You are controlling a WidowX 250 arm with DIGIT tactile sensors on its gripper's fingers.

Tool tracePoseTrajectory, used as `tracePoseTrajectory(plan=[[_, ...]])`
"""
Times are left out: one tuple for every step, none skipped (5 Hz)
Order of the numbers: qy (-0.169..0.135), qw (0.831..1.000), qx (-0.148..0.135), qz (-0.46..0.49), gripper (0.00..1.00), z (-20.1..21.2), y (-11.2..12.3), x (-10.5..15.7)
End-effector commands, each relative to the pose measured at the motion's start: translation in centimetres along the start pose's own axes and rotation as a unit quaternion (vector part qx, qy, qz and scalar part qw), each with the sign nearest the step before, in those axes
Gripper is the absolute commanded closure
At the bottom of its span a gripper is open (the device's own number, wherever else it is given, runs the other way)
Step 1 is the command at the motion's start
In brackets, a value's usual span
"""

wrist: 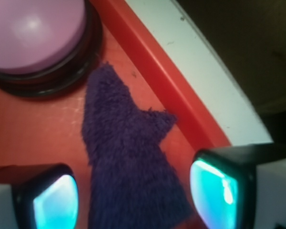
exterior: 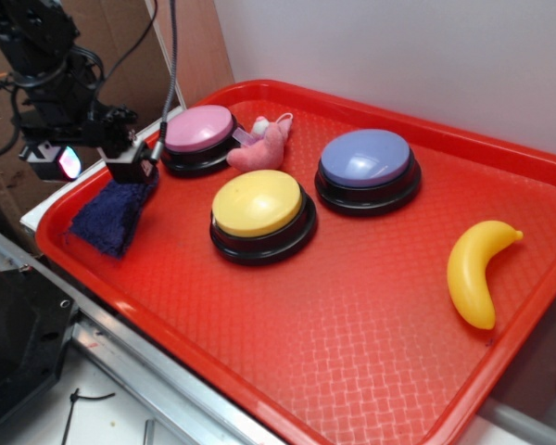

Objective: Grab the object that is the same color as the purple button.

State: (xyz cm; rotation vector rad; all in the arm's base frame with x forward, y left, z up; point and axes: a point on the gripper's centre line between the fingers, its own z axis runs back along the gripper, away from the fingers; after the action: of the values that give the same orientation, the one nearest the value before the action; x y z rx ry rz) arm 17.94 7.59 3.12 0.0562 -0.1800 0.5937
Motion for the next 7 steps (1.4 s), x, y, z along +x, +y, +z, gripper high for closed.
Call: tracePoseTrajectory(plan=[[-0.006, 1.000, -0.021, 0.003, 0.00, -2.2, 0.1, 1.2], [-0.004, 1.000, -0.026, 0.005, 0.00, -2.8, -0.1, 1.0], [-0.004, 0.999, -0.031, 0.012, 1.00, -2.7, 0.0, 0.8], [-0.002, 1.000, -0.028, 0.011, 1.00, -2.2, 0.0, 0.7], [0.000, 1.000, -0.018, -0.004, 1.00, -1.3, -0.4, 0.7], [0.027, 0.998, -0.014, -0.053, 1.00, 1.0, -1.4, 0.6], [0.056, 0.991, -0.026, -0.117, 1.00, 3.9, -2.8, 0.0]])
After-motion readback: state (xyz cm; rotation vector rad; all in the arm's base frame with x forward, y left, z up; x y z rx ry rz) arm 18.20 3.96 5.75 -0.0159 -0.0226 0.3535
